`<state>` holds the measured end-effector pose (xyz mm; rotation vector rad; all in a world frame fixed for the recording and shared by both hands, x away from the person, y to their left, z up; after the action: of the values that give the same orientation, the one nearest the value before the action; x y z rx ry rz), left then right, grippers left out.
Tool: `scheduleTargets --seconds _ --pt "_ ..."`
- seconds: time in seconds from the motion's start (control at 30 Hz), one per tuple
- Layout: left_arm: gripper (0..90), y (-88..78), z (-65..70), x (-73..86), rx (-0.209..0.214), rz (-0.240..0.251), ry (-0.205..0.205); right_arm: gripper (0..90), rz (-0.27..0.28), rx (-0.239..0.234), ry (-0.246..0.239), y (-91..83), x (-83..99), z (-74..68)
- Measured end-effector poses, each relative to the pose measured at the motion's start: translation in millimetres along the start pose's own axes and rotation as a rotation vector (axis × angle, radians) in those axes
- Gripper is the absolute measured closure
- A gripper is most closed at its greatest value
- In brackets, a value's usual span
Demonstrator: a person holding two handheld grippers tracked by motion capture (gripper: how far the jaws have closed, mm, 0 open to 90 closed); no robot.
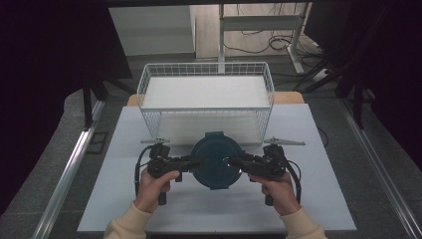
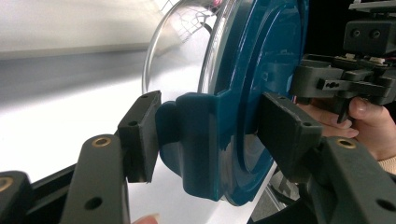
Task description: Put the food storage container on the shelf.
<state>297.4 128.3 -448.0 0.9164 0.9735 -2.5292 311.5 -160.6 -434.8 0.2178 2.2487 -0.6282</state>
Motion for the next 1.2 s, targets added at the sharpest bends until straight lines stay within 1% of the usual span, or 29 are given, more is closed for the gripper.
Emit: scheduleTargets --seconds 0.1,0.2,0.3,0.5,0.77,0.9,1.2 --pt "41.1 -1.4 1.1 -5.0 0.005 0.004 0.000 38.3 0.002 0.000 -0.007 -0.5 -5.3 -1.3" --pt "41.2 -4.8 3.1 -12.3 0.006 0.013 0.005 38.3 0.005 0.002 -0.024 -1.5 -13.5 -4.1" --pt "41.2 -11.0 7.2 -20.5 -0.005 0.030 0.026 38.3 0.007 -0.005 -0.034 -1.9 -23.7 -8.5" --pt "41.2 -20.0 11.3 -36.9 -0.010 0.050 0.035 38.3 0.020 -0.010 -0.054 -1.7 -41.3 -16.0" --pt "41.2 -34.5 18.6 -58.0 -0.014 0.075 0.070 38.4 0.038 -0.017 -0.093 -3.2 -64.3 -28.3" --pt "41.2 -40.4 21.2 -66.5 -0.020 0.080 0.083 38.4 0.042 -0.021 -0.103 -3.0 -73.9 -33.0" --pt "41.1 -48.5 23.4 -84.0 -0.022 0.095 0.094 38.4 0.055 -0.025 -0.127 -1.1 -92.7 -40.1"
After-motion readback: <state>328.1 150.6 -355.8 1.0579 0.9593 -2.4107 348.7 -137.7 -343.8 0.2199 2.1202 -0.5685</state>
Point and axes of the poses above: each handheld gripper's, and its own axes: y roughly forward along the jaws, x roughly out of its underside, z roughly to its right, the point moved 2 cm from there along y, roughly forward along the jaws, and after that the axes turned 8 degrees about -x, right-handed, at the moved point
